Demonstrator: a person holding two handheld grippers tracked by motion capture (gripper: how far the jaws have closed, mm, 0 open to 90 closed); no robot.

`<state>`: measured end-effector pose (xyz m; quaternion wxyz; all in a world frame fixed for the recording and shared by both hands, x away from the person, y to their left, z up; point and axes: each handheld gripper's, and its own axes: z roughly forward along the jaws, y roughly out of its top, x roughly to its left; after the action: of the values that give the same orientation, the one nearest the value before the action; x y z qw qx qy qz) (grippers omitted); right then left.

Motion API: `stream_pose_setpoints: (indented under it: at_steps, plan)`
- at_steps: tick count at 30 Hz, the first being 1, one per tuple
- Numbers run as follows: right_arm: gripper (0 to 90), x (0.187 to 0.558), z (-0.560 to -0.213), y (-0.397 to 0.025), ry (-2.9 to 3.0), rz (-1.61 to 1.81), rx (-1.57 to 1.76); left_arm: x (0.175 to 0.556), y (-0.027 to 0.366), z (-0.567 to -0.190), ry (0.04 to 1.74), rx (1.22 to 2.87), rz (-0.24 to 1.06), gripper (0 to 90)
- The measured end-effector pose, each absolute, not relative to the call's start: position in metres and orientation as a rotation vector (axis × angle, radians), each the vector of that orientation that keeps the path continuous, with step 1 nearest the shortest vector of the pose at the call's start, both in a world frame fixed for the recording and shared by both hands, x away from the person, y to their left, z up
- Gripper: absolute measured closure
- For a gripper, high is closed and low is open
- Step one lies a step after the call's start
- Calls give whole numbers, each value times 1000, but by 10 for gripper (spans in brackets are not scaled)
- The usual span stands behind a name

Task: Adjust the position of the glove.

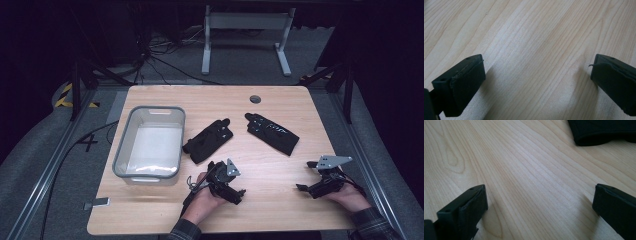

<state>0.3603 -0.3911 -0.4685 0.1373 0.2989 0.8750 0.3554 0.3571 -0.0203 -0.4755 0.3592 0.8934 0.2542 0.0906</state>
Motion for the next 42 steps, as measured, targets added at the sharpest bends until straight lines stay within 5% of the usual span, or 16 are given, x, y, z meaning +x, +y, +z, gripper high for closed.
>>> stream_pose_setpoints:
  at_steps: [7,14,42]
  plan:
    - [12,361,-468,-391,2536,1032,856,357,-20,-476,646,2307,228,0]
    - [280,365,-459,-390,2549,1042,860,357,-20,-475,624,2313,224,0]
    - [896,419,-429,-380,2506,1135,870,358,-20,-475,604,2318,220,0]
